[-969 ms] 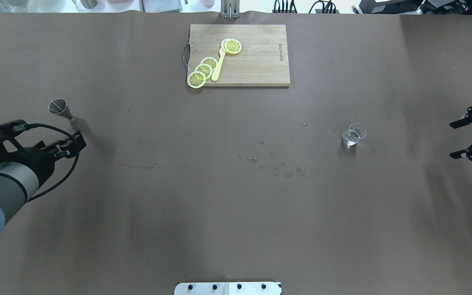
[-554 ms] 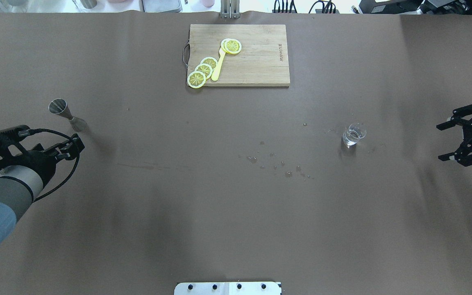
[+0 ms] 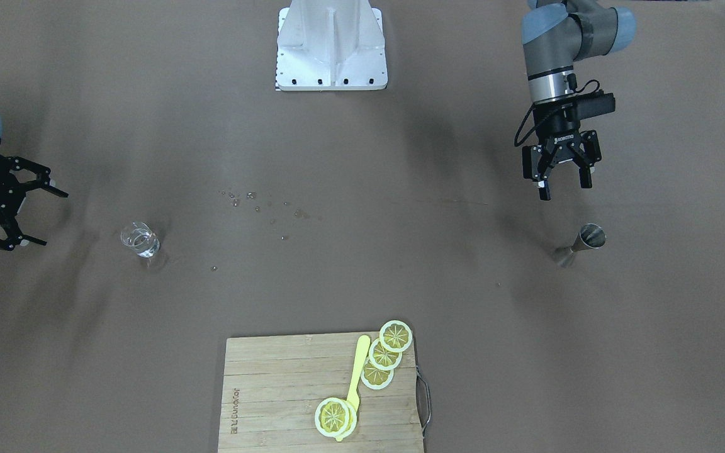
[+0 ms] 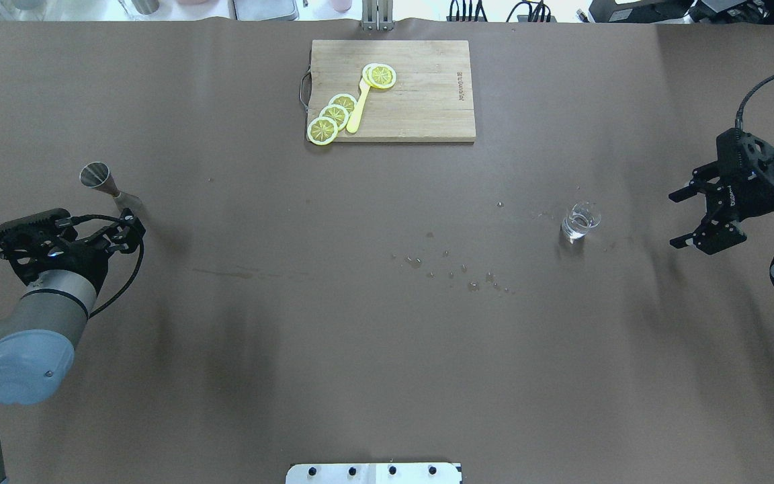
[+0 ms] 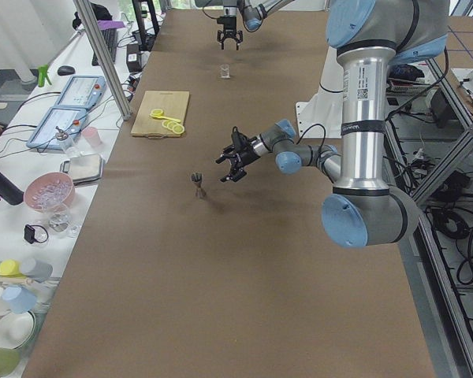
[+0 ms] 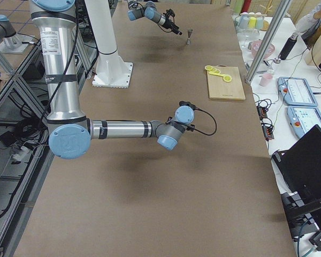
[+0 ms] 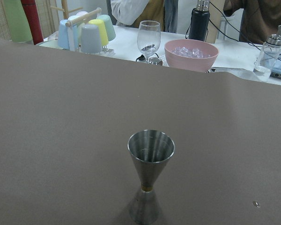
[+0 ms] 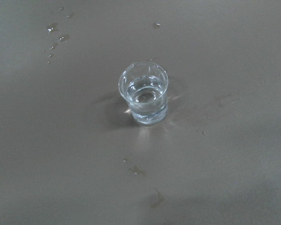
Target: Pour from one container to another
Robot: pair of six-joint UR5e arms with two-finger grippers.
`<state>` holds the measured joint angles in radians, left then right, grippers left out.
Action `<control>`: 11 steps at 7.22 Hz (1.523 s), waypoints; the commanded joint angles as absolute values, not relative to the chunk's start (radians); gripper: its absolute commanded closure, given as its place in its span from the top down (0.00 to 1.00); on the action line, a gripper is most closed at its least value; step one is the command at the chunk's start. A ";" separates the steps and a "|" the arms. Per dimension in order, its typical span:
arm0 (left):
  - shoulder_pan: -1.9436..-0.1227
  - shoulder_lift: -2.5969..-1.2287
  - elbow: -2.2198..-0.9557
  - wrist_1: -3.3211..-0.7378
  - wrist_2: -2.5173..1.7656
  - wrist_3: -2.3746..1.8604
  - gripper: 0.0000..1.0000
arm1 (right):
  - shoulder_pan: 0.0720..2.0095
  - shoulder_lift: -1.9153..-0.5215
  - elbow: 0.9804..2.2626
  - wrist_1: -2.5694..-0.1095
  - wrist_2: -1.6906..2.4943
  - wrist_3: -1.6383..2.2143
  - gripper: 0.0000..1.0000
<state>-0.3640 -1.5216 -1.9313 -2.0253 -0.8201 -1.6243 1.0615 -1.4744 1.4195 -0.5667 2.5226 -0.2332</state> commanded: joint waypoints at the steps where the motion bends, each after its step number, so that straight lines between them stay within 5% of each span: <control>1: -0.364 -1.523 -1.901 -2.040 -0.802 -1.624 0.97 | 1.049 -1.408 1.323 -0.493 2.526 -0.201 1.00; 11: -0.370 -1.600 -1.713 -2.082 -0.661 -1.675 0.94 | 0.991 -1.309 1.117 -0.091 2.481 -0.097 1.00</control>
<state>-0.3690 -1.5989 -1.7240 -2.0817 -0.6720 -1.6751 0.9992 -1.3108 1.1349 -0.1375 2.4934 -0.0984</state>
